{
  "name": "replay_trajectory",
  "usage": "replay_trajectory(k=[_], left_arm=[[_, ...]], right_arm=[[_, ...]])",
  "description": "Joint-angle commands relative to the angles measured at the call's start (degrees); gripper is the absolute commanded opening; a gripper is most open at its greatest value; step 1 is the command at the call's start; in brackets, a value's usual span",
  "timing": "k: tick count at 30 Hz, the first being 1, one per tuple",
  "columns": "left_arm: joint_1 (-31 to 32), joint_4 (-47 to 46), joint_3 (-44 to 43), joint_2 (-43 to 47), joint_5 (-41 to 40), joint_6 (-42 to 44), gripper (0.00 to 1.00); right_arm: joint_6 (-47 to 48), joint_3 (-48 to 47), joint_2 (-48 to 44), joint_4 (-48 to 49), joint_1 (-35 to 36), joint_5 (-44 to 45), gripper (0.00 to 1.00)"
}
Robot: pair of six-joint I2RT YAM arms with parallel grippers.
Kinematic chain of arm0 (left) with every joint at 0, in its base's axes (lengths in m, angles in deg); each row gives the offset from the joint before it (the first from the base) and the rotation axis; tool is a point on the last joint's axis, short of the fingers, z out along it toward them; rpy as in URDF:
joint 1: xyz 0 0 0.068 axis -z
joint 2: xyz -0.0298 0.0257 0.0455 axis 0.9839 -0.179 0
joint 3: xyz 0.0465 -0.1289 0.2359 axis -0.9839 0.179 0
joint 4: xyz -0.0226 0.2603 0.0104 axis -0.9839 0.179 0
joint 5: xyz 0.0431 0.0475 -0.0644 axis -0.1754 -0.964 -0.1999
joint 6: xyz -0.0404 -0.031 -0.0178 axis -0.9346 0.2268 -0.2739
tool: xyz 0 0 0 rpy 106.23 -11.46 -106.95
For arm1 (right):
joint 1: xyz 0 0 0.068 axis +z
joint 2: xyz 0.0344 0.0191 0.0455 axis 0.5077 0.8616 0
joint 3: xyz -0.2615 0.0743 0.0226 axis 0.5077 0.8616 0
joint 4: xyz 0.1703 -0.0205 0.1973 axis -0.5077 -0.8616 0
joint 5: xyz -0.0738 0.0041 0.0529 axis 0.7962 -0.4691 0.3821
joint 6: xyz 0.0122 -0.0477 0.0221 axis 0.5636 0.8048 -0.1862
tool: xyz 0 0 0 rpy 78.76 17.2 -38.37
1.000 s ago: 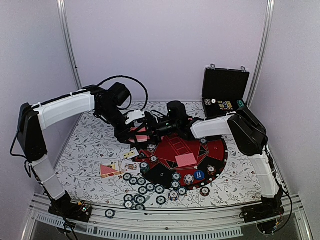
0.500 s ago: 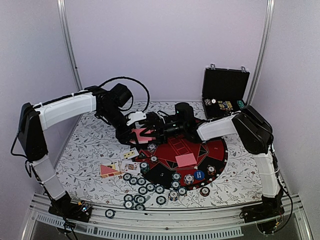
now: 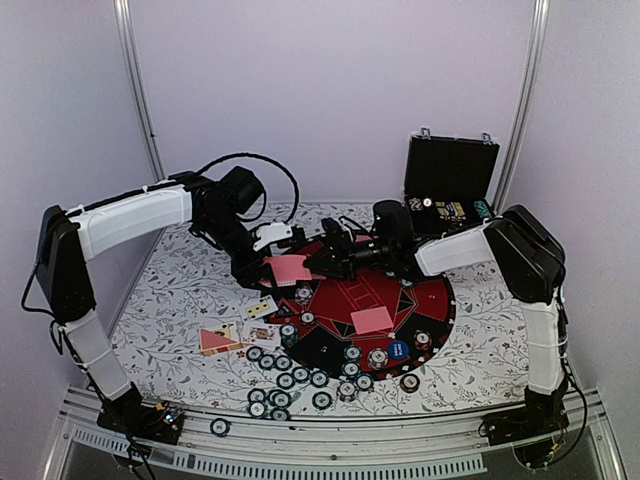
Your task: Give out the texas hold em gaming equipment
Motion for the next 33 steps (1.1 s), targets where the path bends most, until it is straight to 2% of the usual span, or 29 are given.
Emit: replay_trajectory(k=[1,6,8,9,12,14,15,17,22,26,29,33], left_arm=[[0.18,-1.07,-0.82,1.04,1.23,0.06,0.16],[0.18,-1.10,-0.52,1.11,0.93,0.11,0.16],[0.18,-1.10,-0.39,1.18,0.86,0.16,0.16],[0.18,-1.10,-0.34,1.19,0.91,0.17,0.16],[0.18,-1.10,-0.38,1.10,1.00,0.13,0.16],[0.18,-1.10,-0.63,0.93,1.03,0.04,0.16],[0.18,-1.10,-0.71,0.89,1.02,0.00,0.16],[0.18,-1.10,-0.78,0.83,1.10,-0.01,0.16],[0.22,-1.10,-0.91,0.85,1.08,0.07,0.16],[0.18,-1.00,-0.74,0.97,0.92,-0.01,0.16],[0.18,-0.92,-0.48,1.17,0.77,0.08,0.16],[0.18,-0.92,-0.55,1.13,0.82,0.06,0.15]], right_arm=[[1.37,3.91,-4.26,-1.36,-3.24,-0.08,0.13],[1.61,8.39,-8.06,-0.89,-5.71,-1.02,0.04],[1.53,9.58,-9.23,-0.47,-6.07,-1.28,0.05],[1.53,9.76,-9.65,-0.48,-6.07,-1.44,0.14],[1.31,10.02,-9.92,-0.22,-5.92,-1.61,0.30],[0.89,9.96,-9.97,0.34,-5.55,-1.38,0.51],[0.62,9.72,-9.93,0.95,-5.15,-1.17,0.58],[0.64,8.41,-9.72,0.83,-3.67,-0.73,0.66],[0.60,3.05,-5.80,-1.24,-0.71,-1.19,0.67],[-0.10,-0.41,-2.31,-1.29,1.11,-2.08,0.61],[-0.67,-2.26,-0.32,-1.32,2.17,-2.62,0.55],[-1.19,-2.86,0.77,-1.16,2.44,-2.83,0.39]])
